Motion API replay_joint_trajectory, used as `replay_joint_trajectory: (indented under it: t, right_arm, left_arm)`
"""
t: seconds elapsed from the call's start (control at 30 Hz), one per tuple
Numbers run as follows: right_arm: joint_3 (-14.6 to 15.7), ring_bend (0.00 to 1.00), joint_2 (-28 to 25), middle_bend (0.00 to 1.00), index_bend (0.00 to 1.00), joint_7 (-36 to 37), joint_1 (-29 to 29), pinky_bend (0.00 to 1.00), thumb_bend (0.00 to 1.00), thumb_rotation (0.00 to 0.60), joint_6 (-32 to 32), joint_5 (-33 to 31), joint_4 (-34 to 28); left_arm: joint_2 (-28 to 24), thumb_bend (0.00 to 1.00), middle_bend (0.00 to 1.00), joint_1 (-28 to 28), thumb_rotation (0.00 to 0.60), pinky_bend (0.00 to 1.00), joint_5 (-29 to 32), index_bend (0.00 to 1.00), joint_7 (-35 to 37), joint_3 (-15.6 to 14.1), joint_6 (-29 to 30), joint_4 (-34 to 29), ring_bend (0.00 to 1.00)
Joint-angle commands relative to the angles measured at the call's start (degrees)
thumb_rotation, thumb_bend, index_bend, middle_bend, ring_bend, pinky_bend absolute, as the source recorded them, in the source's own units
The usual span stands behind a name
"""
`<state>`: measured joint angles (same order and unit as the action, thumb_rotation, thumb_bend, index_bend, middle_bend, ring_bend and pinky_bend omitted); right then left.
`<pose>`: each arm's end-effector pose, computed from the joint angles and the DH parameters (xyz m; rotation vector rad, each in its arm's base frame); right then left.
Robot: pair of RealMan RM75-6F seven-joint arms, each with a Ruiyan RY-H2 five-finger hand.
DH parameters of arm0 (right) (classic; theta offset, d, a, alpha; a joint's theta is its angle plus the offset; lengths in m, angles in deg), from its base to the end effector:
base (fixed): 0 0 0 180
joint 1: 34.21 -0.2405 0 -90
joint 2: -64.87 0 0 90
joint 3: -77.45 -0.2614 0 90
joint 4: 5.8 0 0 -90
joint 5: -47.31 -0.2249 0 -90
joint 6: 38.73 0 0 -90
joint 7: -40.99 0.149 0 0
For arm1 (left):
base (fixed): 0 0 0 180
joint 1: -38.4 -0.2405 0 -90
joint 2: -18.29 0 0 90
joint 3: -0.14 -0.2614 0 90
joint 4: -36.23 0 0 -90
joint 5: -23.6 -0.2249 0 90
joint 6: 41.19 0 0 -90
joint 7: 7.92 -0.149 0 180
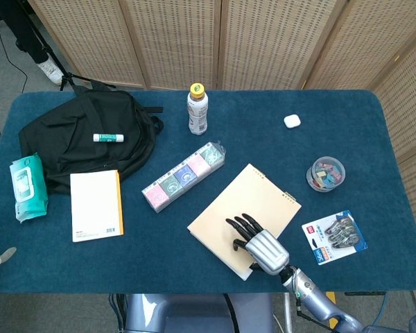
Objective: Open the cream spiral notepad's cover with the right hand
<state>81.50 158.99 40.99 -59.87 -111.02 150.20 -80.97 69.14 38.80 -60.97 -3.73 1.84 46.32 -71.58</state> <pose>-0.2001 -0.2282 -0.0588 2.0679 -0.8375 1.2286 -0.2961 0.1569 0.1986 -1.2727 -1.0227 -0.9355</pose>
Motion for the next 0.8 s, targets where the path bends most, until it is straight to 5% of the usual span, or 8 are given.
replay_joint_trajectory:
  t: [0.03,0.37,0.8]
  right_arm:
    - [-0.04,0.0,0.05,0.06,0.48,0.0,-0.03,0.0,0.54,0.6,-0.05,-0.17,0.1]
    - [0.09,0.0,-0.08,0.09,0.6,0.37,-0.45,0.0,0.74,0.6,-0.68,0.04,0.8]
    - [3.97,0.0,-3.68,0.1,0.67,1.21,-0.66,0.0,0.75,0.6,-1.47,3.42,-1.46]
  left_arm:
    - [0.03,0.0,0.0,-0.01,0.6,0.0,0.02,0.0,-0.06,0.01,0.01,0.01,0.0]
    - [0.0,0.0,0.0,0.13,0.6,0.0,0.17,0.0,-0.05,0.05,-0.25,-0.04,0.0]
    - [0.02,0.0,0.0,0.08,0.6,0.0,0.0,0.0,-0.07,-0.04,-0.21,-0.1,0.0]
